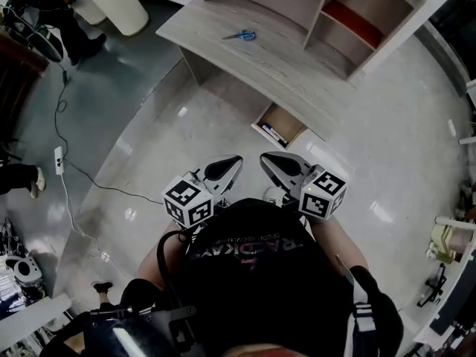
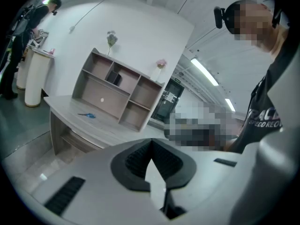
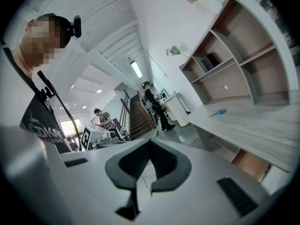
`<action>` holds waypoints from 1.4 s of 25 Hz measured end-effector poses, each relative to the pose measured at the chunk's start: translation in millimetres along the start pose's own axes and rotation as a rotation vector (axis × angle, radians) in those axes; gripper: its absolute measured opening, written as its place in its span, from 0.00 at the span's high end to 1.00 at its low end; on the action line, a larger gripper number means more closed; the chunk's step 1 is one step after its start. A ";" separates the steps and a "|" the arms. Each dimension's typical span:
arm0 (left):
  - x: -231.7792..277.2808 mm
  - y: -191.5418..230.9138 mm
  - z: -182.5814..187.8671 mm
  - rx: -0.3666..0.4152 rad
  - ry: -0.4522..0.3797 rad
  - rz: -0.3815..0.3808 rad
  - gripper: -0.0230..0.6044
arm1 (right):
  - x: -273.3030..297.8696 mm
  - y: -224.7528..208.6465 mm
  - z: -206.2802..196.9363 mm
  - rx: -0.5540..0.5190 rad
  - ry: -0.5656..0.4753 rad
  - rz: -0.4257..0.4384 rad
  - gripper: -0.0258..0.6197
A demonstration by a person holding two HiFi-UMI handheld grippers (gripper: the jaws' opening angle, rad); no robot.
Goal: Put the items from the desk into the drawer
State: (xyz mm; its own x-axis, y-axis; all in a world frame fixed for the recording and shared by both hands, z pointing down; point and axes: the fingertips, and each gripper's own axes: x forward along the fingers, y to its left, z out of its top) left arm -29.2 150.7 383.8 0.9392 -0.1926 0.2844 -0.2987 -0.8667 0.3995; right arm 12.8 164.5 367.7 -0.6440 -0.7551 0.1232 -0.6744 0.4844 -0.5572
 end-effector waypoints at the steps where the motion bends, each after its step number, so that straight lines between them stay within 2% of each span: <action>1: -1.5 0.9 -0.4 -0.002 -0.002 0.002 0.95 | 1.1 0.3 -0.6 0.001 0.001 -0.001 0.93; 15: -45.7 31.3 -2.0 -0.020 -0.020 0.015 0.95 | 45.3 25.4 -7.6 0.005 0.003 0.004 0.93; 23: -74.1 54.8 3.6 0.013 -0.023 -0.012 0.95 | 78.7 35.1 -8.8 0.020 -0.029 -0.035 0.93; 29: -83.6 64.3 13.7 0.043 -0.038 -0.032 0.95 | 89.8 33.5 -0.8 -0.006 -0.047 -0.076 0.93; 35: -76.9 67.9 16.9 0.032 -0.045 -0.029 0.95 | 91.2 20.6 9.7 -0.042 -0.029 -0.087 0.93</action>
State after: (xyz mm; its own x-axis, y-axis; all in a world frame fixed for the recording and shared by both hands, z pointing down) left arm -118.8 98.9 374.3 0.9543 -0.1866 0.2334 -0.2660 -0.8863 0.3791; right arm -56.3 101.4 359.5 -0.5717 -0.8074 0.1457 -0.7424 0.4336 -0.5107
